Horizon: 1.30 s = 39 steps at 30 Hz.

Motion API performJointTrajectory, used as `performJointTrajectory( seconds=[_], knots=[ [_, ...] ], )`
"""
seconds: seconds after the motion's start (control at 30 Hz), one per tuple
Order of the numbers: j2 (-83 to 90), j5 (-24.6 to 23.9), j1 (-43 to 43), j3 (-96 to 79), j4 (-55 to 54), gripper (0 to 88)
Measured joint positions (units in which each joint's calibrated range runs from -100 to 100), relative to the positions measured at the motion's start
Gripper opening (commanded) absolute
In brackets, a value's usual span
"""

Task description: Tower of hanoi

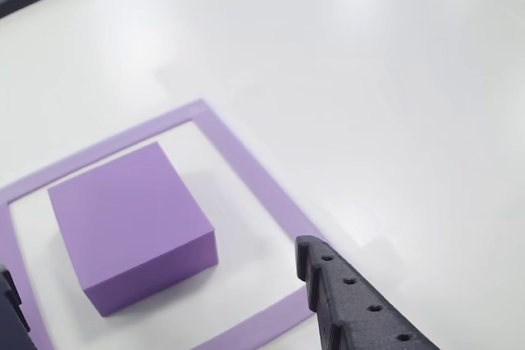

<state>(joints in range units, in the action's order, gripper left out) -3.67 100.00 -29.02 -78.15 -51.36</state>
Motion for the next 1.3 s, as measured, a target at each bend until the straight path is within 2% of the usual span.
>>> performJointTrajectory(
  seconds=[0.47,1.3],
  knots=[
    [-13.0,0.0,0.9,6.9,-8.0,42.1],
    [-24.4,0.0,2.3,16.9,-13.6,40.5]
  ],
)
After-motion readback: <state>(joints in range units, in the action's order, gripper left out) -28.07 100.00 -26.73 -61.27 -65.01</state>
